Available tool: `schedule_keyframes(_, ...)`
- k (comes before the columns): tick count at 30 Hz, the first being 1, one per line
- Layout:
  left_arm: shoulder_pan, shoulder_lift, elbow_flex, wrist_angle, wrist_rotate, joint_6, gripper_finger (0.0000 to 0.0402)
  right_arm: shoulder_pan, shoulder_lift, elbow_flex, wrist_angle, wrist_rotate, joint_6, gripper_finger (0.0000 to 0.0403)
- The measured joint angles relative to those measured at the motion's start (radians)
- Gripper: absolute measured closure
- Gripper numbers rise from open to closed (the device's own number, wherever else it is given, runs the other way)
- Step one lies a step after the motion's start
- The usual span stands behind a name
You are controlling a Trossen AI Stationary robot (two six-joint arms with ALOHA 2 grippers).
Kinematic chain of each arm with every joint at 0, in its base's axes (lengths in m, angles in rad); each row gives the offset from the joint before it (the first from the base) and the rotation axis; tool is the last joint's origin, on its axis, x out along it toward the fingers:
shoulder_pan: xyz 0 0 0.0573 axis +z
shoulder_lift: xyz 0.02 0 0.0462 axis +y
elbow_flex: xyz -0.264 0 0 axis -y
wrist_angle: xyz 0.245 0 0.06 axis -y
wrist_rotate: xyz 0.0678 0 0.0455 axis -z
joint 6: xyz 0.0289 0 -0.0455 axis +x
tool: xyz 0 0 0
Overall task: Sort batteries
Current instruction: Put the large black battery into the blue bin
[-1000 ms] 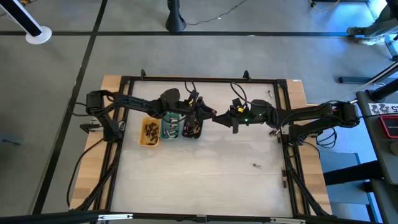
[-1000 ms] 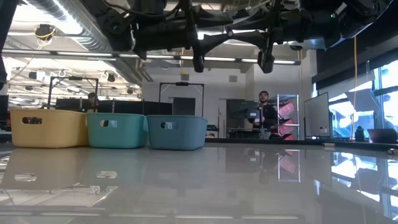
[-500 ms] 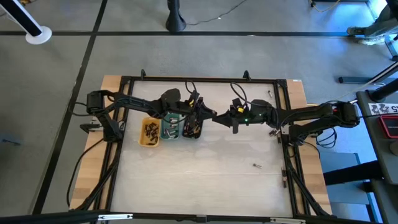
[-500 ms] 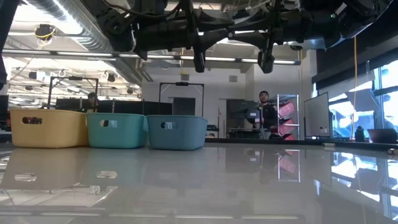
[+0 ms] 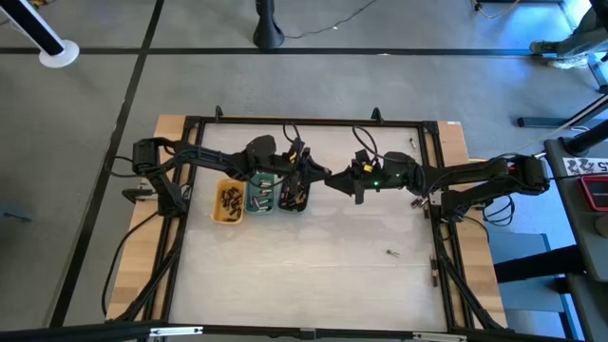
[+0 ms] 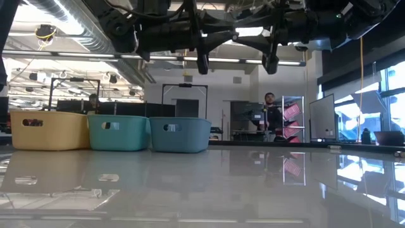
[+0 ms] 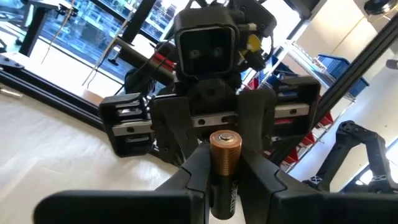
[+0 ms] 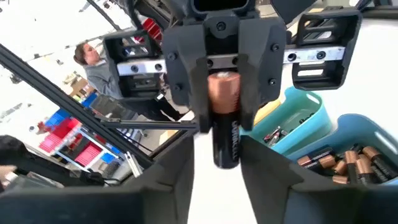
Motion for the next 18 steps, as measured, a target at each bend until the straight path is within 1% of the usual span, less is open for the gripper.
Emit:
schedule_keyframes(2,0.008,0.000,0.000,-0.001,0.001,-0.006,0.0360,-0.007,-0.007,0.000,-0.013,-0.001,-0.028,0.0260)
schedule_keyframes(5,0.026,-0.007,0.000,-0.028,0.003,-0.008,0.0360,-0.039,-0.032,0.000,-0.059,-0.042,-0.043,0.0242)
schedule_keyframes(8,0.046,-0.030,0.000,-0.125,0.003,0.004,0.0360,-0.084,-0.070,0.000,-0.149,-0.091,-0.043,0.0236)
schedule_keyframes(10,0.058,-0.059,0.000,-0.238,0.002,0.034,0.0360,-0.106,-0.101,0.000,-0.216,-0.105,-0.045,0.0237)
schedule_keyframes(13,0.075,-0.107,0.000,-0.488,-0.033,0.094,0.0360,-0.130,-0.141,0.000,-0.328,-0.106,-0.051,0.0239)
schedule_keyframes(15,0.082,-0.128,0.000,-0.689,-0.087,0.128,0.0360,-0.133,-0.163,0.000,-0.391,-0.093,-0.063,0.0239)
schedule_keyframes(18,0.083,-0.131,-0.001,-0.932,-0.185,0.145,0.0360,-0.131,-0.175,0.000,-0.445,-0.043,-0.081,0.0240)
